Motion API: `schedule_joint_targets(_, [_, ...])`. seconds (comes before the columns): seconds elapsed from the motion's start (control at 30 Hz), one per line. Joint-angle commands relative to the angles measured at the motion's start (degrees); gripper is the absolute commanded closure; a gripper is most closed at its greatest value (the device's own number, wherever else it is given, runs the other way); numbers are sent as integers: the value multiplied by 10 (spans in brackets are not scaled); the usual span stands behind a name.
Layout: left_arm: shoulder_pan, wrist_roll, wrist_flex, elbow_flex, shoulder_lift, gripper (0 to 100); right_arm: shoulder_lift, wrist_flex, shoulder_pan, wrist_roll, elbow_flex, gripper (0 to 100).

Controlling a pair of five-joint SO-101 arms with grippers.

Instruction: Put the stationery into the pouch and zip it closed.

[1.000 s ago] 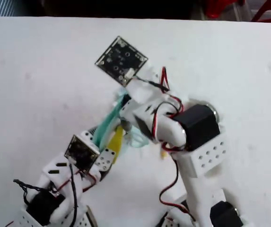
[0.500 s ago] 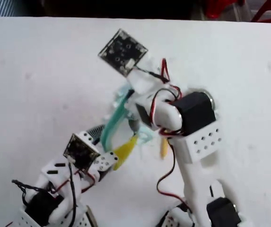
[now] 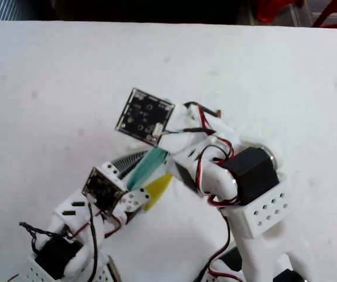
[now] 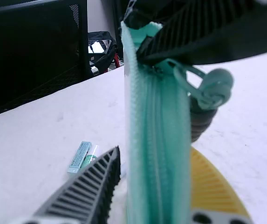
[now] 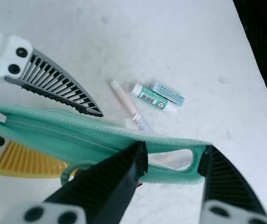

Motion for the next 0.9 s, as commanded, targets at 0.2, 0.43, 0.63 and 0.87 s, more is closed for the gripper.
schedule_joint_targets(0.2, [-2, 10, -17, -6, 1, 774, 14, 17, -19, 6, 57, 674])
schedule_joint_targets(0.43, [50, 11, 39, -42, 1, 771, 15, 14, -36, -69, 21, 635])
schedule_joint_targets(0.63, [52, 7, 55, -52, 1, 773, 14, 13, -39, -103, -6, 635])
schedule_joint_targets(0.87, [37, 6, 62, -55, 1, 881, 12, 13, 36, -126, -69, 636])
